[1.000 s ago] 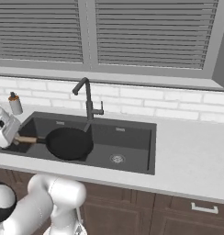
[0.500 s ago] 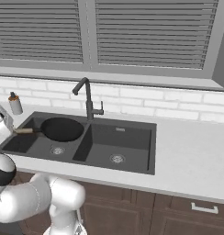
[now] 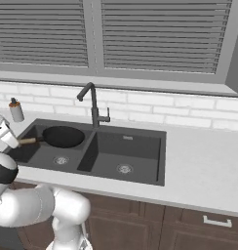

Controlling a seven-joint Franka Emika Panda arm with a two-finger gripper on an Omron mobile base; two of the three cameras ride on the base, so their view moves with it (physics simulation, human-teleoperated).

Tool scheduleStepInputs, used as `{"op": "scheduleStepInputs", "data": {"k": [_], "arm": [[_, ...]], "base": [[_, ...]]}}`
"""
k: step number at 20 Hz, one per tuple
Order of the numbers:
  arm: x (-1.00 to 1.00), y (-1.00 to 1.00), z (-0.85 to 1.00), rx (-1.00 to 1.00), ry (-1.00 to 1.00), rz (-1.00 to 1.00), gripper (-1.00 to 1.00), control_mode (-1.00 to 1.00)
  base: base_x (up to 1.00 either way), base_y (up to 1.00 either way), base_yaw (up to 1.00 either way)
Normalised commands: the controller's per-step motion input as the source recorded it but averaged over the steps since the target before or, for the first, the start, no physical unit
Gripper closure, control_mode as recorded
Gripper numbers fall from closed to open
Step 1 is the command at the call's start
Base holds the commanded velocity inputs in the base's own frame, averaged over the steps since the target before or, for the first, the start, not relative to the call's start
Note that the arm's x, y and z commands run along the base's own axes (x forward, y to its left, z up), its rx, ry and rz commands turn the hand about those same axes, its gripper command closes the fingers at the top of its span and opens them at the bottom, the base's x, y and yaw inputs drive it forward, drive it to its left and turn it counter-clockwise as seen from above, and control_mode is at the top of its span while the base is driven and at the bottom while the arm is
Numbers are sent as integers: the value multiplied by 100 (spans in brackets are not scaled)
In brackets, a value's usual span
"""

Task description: Pick the pan and sponge and place them into the sink. Then turn on the water.

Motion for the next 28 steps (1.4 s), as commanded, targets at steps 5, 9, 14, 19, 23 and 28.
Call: {"op": "scheduleStepInputs", "data": {"k": [5,9,14,19,23,28], "arm": [[28,53,-36,0,0,0,100,-100],[24,48,-22,4,0,0,100,-100],[39,38,-15,7,2,-1,100,-100],[37,6,-9,3,5,-13,100,-100],[38,0,-14,0,6,-21,100,-100],[44,3,-31,0,0,-21,100,-100]], "base": [[0,0,0],[0,0,0],[0,0,0],[0,0,0],[0,0,0],[0,0,0]]}}
